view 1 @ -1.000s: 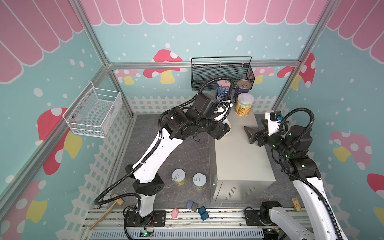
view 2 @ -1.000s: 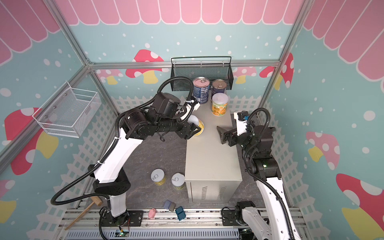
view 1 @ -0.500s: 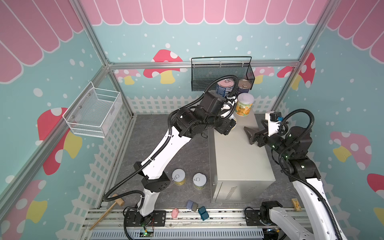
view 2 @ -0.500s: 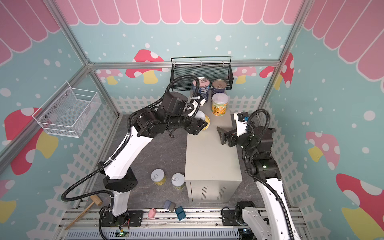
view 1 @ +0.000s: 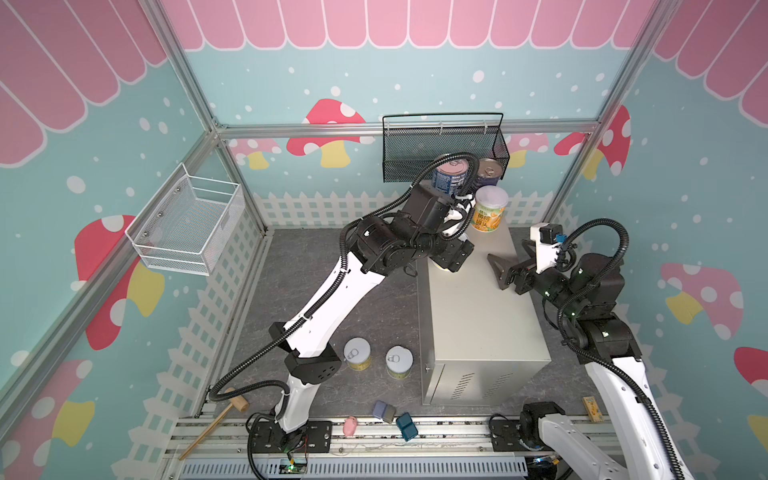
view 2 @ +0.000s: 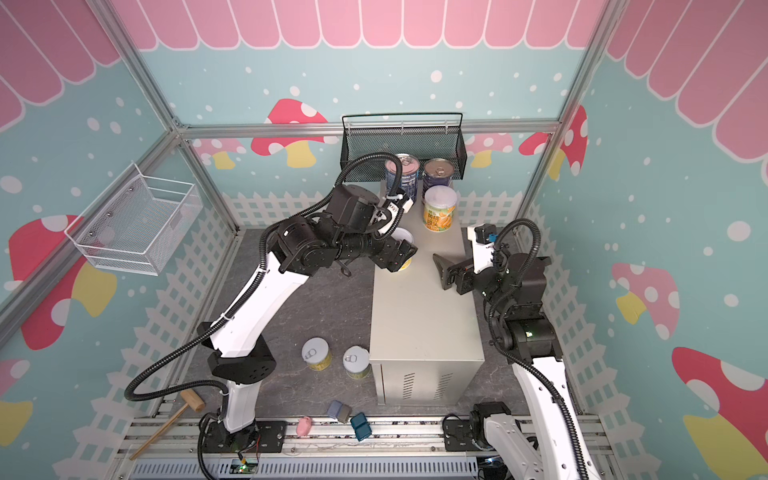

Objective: Place and organize the canned foods onto the counter
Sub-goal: 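Carry the yellow can with the left gripper over the cabinet top toward the peach canister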

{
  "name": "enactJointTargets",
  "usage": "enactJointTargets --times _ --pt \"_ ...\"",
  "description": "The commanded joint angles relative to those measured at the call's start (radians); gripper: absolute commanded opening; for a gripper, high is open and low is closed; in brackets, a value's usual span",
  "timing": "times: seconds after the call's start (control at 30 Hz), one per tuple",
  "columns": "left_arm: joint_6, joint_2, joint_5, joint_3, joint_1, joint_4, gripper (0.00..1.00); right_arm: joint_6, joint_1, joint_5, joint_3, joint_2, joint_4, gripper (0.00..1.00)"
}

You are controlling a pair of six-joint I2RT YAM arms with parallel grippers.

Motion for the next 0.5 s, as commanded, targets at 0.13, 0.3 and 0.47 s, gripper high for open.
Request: enactJointTargets --times 0.13,0.3,0.47 --pt "-0.015 -0.102 -0.009 -0.155 0.014 0.101 0.89 0.001 0.007 -0.019 -0.011 -0.01 0.028 1.0" --pt "-0.031 -0.226 0.001 -0.373 0.023 0.235 0.9 0.002 0.007 -0.027 -0.019 -0.009 0.033 1.0" --pt "-0.053 -0.349 0.074 -0.584 0.045 0.397 0.91 0.003 0.007 -0.031 -0.019 -0.003 0.038 1.0"
